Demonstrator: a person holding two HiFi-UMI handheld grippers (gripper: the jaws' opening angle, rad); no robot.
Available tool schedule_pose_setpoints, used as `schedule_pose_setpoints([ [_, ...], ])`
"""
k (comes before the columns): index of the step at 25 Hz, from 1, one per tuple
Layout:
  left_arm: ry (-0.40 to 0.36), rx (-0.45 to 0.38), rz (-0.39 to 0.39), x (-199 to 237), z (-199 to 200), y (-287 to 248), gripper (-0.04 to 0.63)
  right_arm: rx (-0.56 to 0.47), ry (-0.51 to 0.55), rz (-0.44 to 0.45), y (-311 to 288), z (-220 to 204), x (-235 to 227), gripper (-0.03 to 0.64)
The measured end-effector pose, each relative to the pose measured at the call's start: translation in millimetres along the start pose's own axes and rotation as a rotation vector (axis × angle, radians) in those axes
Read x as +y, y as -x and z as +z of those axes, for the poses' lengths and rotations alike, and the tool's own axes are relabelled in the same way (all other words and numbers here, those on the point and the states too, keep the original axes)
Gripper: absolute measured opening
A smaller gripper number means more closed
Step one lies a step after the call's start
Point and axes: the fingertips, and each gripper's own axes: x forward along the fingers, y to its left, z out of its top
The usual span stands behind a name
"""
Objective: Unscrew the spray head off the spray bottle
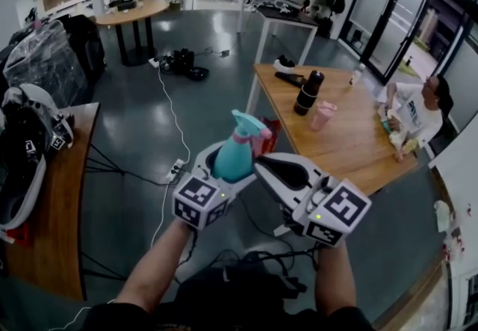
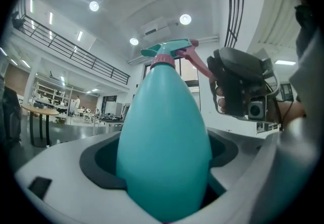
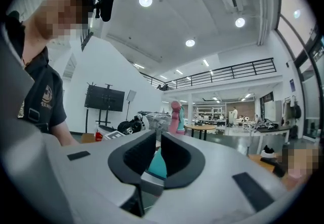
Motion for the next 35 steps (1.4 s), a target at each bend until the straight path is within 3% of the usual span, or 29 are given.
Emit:
schedule_pose_setpoints([
  [11, -0.001, -0.026, -0.024, -3.4, 1.9, 6.0, 0.445, 0.042, -0.008, -0.143, -5.0, -11.1, -24.9, 0.038],
  [18, -0.034, -0.009, -0.001, -13.0, -2.7, -2.1, 0.445, -0.002, -0.088, -0.181, -10.1, -6.6, -25.8, 0.046],
  [22, -0.035, -0.003, -0.003, -18.7, -3.3, -4.7, 0.445, -0.005, -0.13, -0.18, -14.3, -5.7, -24.8, 0.154],
  [31, -0.097, 0.035, 0.012, -25.8, -10.2, -11.5, 0.445, -0.012, -0.178, -0.238, -16.2, -11.1, -39.8, 0.155],
  [35, -0.116, 0.047, -0.023, -32.9, -11.6, -15.0, 0.445, -0.026, -0.173, -0.226, -12.8, -11.3, -43.4, 0.155],
])
